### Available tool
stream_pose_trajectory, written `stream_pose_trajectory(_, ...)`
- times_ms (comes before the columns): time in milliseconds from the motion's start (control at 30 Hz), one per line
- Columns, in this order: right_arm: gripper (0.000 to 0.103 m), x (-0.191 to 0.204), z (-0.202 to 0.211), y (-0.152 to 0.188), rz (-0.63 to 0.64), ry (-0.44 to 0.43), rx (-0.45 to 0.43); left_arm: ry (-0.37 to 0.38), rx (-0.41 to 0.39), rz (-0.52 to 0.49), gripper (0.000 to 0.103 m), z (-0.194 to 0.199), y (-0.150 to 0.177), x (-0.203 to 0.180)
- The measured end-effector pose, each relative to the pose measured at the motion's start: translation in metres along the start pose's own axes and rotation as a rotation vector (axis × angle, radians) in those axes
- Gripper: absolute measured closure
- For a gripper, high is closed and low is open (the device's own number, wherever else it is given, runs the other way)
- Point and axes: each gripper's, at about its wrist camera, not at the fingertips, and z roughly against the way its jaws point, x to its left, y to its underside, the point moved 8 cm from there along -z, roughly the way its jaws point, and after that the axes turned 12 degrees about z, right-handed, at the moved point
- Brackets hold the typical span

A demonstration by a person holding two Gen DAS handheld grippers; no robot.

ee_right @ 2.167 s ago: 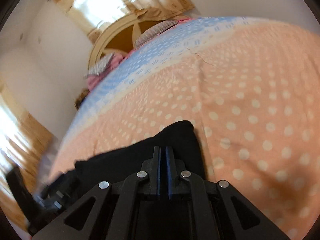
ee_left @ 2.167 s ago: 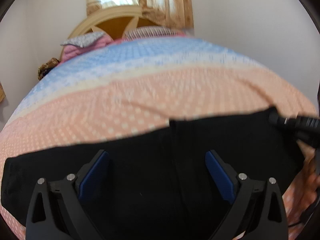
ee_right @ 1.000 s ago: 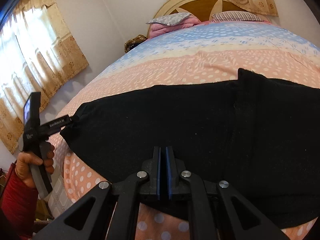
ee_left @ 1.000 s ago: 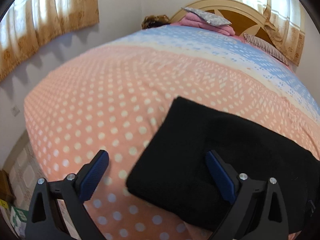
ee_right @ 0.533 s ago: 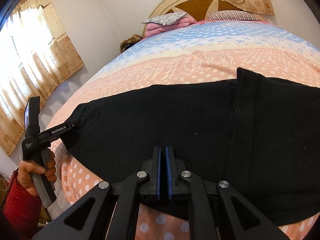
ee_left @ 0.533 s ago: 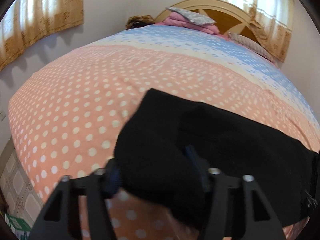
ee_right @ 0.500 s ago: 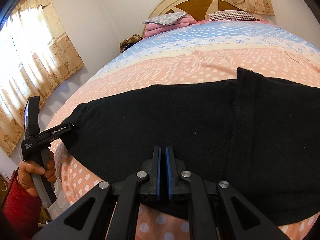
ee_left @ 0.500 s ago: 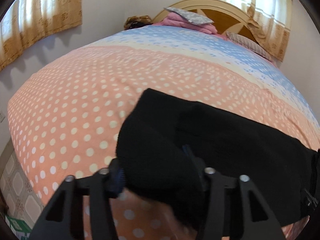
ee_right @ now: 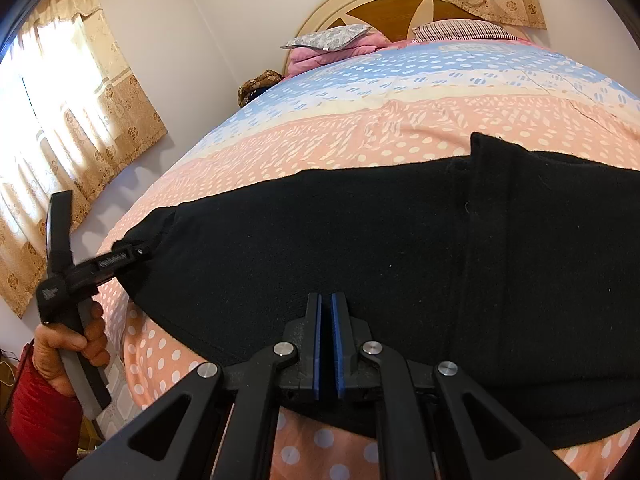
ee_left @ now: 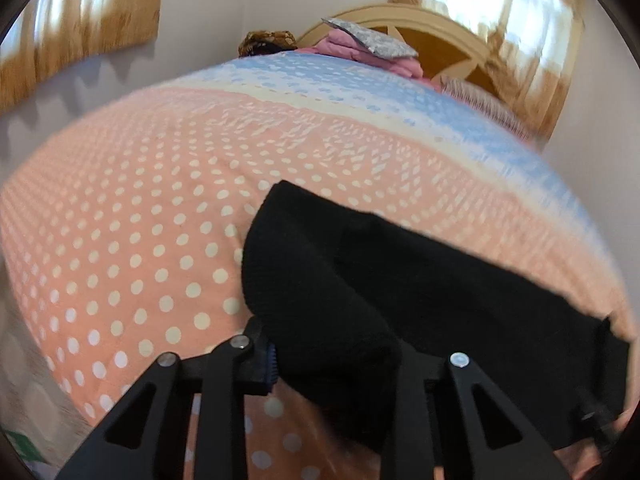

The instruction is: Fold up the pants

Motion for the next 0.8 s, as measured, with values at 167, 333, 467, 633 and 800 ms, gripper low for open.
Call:
stream_pose_trajectory(167,0.097,-0.001,0.0,0.0,-0.002,-0.004,-0.004,0.061,0.027,0.069,0.077,0.002,0.0,0.003)
stream_pose_trajectory(333,0.097,0.0,0.001,-0.002,0.007,-0.01,-0.007,0.027,-0.061,-0.047,0.077,0.024,-0.006,-0.025)
stream_pose_trajectory(467,0.097,-0.002,0.015,-0.007,-0.032,-0.062,-0.04,0.066,-0.159,-0.185,0.077,0.051,-0.017,-0.075)
stream_pose_trajectory(633,0.097,-0.038,0.071,-0.027,-0.12,0.008,-0.183,0.209,-0.252,-0.41,0.077,0.087,0.003,-0.172)
stream_pose_trajectory(800,0.097,-0.102,0.114,-0.013,-0.232,0.114,-0.211,0.4,-0.195,-0.562,0.077,0.1,0.064,-0.257)
